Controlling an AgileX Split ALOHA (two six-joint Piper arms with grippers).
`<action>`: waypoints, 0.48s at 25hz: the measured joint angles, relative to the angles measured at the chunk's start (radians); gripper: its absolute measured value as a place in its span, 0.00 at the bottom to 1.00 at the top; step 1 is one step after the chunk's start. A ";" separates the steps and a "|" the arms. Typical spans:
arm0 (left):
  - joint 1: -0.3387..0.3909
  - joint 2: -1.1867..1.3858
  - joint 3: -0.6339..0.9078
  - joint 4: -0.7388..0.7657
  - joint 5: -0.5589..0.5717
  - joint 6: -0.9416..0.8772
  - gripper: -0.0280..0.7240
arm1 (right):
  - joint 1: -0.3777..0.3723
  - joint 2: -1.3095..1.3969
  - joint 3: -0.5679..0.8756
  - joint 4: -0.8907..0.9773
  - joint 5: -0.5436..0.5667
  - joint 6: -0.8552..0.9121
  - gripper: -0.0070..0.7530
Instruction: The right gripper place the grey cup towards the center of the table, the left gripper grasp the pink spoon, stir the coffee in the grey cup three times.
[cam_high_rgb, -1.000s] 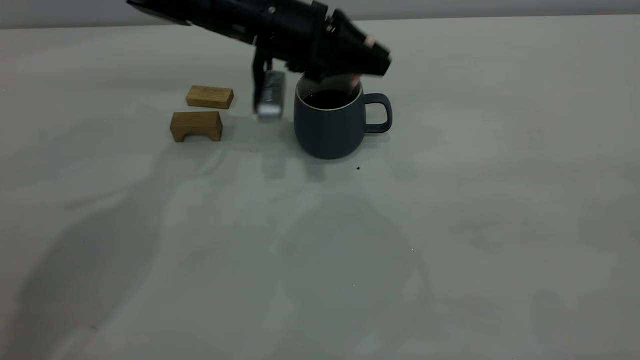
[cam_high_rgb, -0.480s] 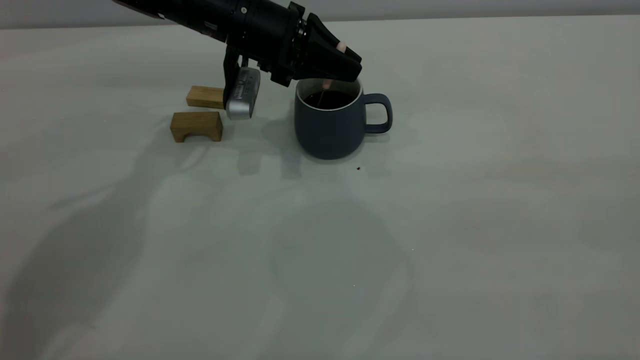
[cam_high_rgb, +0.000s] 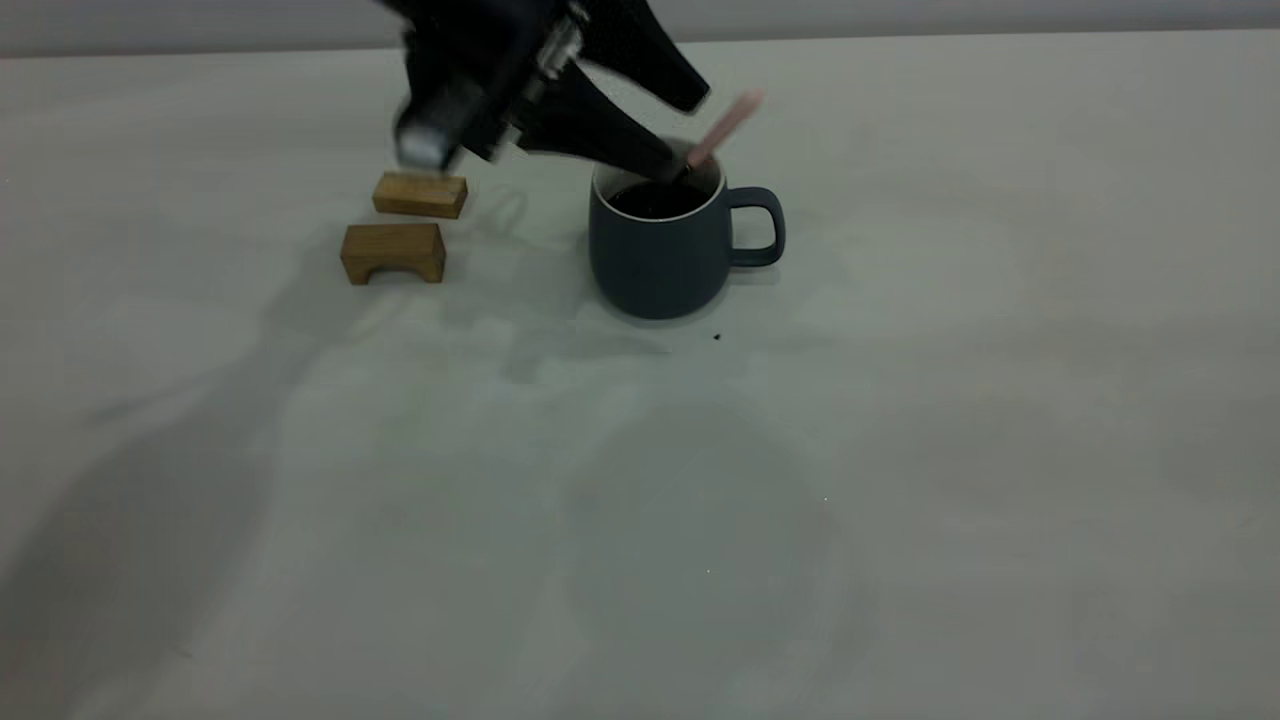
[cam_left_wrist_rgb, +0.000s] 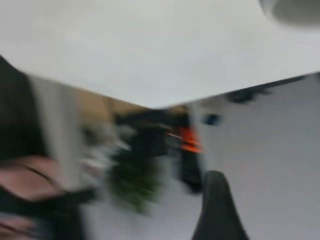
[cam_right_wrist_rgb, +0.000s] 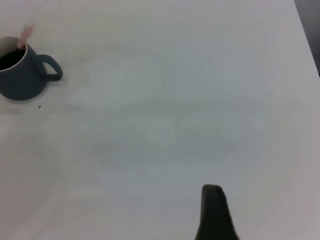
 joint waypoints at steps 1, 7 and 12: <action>0.000 -0.029 0.000 0.052 0.016 0.045 0.80 | 0.000 0.000 0.000 0.000 0.000 0.000 0.75; -0.013 -0.242 0.000 0.481 0.027 0.217 0.79 | 0.000 0.000 0.000 0.000 0.000 0.000 0.75; -0.044 -0.437 0.000 0.765 0.027 0.260 0.78 | 0.000 0.000 0.000 0.000 0.000 0.000 0.75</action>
